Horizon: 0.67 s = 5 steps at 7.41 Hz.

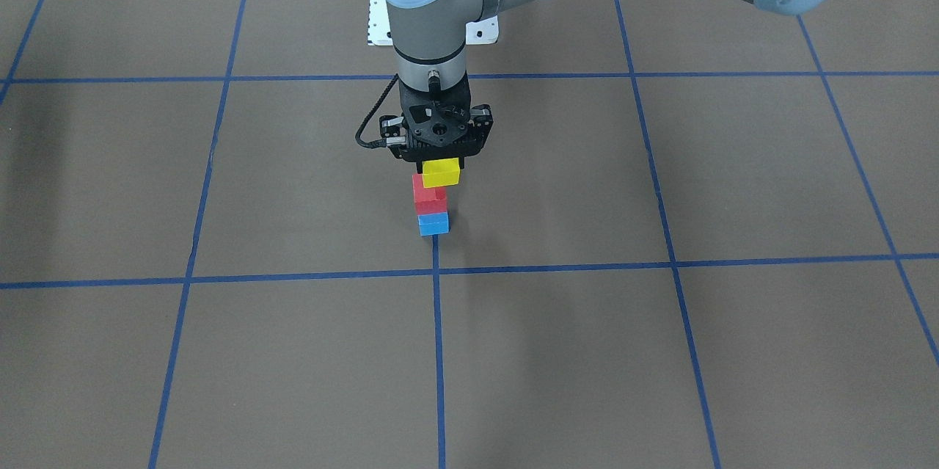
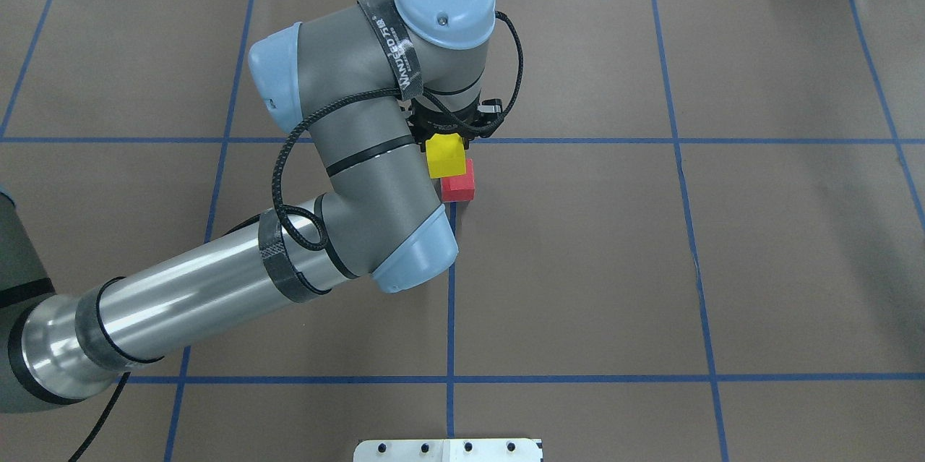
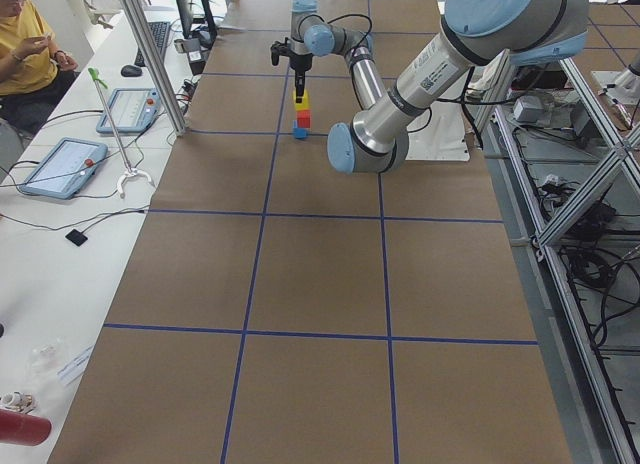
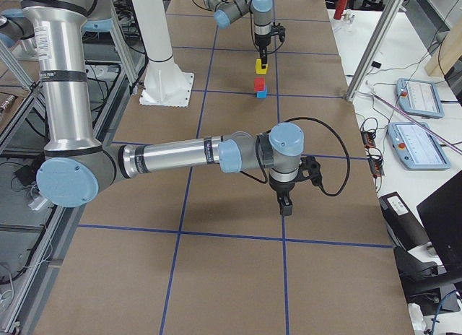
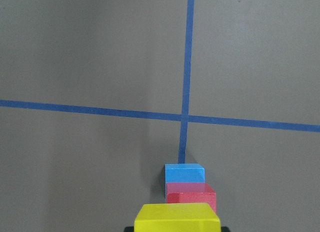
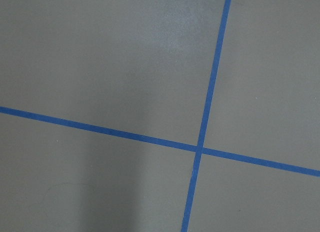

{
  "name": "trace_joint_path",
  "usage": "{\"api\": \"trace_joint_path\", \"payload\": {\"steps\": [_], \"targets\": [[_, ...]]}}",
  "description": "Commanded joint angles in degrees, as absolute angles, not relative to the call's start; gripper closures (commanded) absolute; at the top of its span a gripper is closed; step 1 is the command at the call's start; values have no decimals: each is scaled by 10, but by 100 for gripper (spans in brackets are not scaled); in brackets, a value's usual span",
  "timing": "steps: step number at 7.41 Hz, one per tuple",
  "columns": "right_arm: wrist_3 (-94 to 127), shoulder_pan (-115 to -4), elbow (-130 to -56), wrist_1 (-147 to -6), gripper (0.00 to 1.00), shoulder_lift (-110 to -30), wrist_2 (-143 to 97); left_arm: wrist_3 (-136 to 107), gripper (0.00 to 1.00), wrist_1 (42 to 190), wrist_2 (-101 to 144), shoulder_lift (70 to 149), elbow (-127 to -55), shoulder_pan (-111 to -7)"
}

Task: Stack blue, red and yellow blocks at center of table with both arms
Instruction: 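Lower the yellow cube onto the red cube and open the left gripper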

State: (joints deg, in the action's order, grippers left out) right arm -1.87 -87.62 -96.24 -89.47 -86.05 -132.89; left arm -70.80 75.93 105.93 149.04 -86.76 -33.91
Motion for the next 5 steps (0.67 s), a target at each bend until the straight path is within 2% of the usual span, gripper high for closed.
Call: {"api": "trace_joint_path", "payload": {"steps": [1, 5], "targets": [[-18, -876, -962, -895, 1, -860, -1329, -723, 100, 763, 1040, 1499, -848, -319], [-18, -877, -962, -895, 1, -860, -1330, -722, 100, 772, 1037, 1499, -839, -314]]}}
